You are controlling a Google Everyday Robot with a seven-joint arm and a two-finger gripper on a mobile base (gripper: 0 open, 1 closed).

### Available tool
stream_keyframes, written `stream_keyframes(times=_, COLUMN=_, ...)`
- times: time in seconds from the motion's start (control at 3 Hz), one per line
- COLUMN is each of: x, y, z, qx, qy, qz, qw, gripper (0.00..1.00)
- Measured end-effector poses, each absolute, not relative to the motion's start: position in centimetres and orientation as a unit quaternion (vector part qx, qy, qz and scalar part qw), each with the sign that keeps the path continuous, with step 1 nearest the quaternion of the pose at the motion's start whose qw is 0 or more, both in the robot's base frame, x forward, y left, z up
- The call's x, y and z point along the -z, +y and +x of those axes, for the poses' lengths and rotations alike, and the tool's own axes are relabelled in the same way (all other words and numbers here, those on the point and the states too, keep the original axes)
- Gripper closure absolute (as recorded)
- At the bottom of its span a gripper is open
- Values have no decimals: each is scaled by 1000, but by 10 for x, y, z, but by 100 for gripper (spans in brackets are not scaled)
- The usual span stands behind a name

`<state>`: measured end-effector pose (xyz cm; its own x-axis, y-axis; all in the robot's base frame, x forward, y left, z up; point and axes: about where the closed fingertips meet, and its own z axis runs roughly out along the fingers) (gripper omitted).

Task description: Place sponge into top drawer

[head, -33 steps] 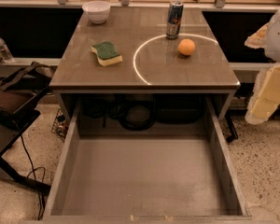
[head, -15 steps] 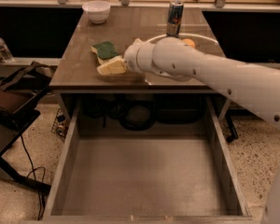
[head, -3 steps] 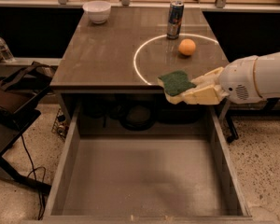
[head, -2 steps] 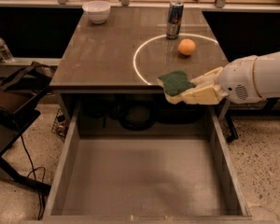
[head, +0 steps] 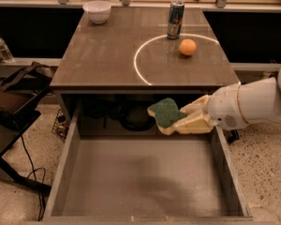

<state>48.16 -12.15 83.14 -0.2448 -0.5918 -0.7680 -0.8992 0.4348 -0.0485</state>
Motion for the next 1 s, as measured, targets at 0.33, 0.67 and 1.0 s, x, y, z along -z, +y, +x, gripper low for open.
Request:
stream_keyframes(times=0.33, x=-746, y=-100, z=439, qx=-255, qy=728, qz=-544, qw=331, gripper=100)
stream_keyframes(times=0.67, x=-695, y=-82, z=423, qx=-283, qy=711, qz=-566, qw=306, gripper=100)
stream_keyframes(times=1.0, x=-651, y=-59, z=414, qx=-291, qy=704, qz=-591, qw=266, gripper=100)
